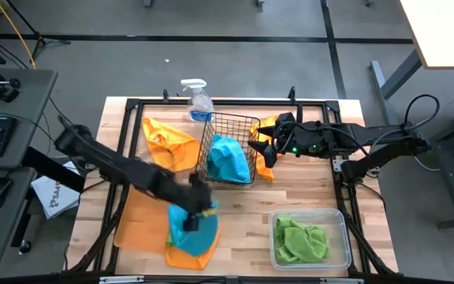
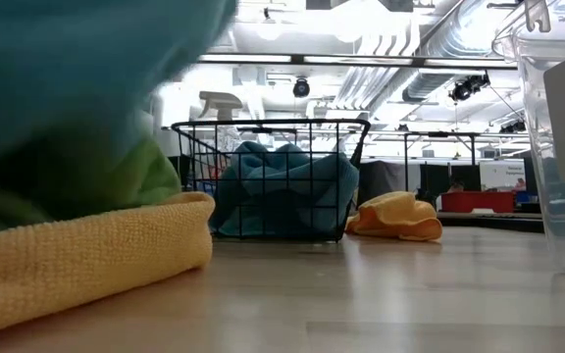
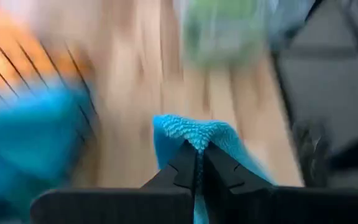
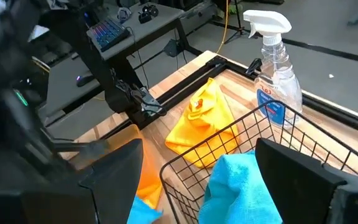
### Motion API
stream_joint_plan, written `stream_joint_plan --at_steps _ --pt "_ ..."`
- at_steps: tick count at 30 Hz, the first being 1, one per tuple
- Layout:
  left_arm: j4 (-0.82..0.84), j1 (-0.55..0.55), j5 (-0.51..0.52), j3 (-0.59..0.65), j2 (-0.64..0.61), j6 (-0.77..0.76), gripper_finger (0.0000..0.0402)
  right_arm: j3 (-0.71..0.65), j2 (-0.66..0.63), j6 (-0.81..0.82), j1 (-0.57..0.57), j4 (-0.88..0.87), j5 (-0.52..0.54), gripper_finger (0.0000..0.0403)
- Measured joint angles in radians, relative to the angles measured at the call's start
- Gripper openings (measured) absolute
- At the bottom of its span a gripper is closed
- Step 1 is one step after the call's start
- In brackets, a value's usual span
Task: Sort microfiber towel by color & place in baskets
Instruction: Put the blue microfiber towel into the black wire basket
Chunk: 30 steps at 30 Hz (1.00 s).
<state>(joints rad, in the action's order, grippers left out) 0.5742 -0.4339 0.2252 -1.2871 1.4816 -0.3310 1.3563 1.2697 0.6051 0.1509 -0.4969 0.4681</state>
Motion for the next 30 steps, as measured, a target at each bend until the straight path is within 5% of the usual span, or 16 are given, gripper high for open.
stream_joint_plan --at_steps 5,9,17,25,30 --pt "-0.004 0.069 0.193 -0.160 -0.179 0.241 0.0001 0.000 0.000 0.022 0.000 0.004 0.084 0.0307" --pt "-0.034 0.193 0.236 -0.261 -0.227 0.407 0.0001 0.000 0.000 0.045 0.000 0.005 0.155 0.0307" --pt "-0.287 0.395 0.059 -0.291 -0.222 0.585 0.0000 0.000 0.000 0.045 0.000 0.005 0.179 0.0307" --pt "-0.181 0.459 -0.014 -0.282 -0.140 0.568 0.0000 0.000 0.000 0.043 0.000 0.000 0.179 0.0307" --pt "-0.241 0.493 -0.013 -0.075 -0.144 0.475 0.0000 0.000 0.000 0.042 0.000 -0.002 0.179 0.0307"
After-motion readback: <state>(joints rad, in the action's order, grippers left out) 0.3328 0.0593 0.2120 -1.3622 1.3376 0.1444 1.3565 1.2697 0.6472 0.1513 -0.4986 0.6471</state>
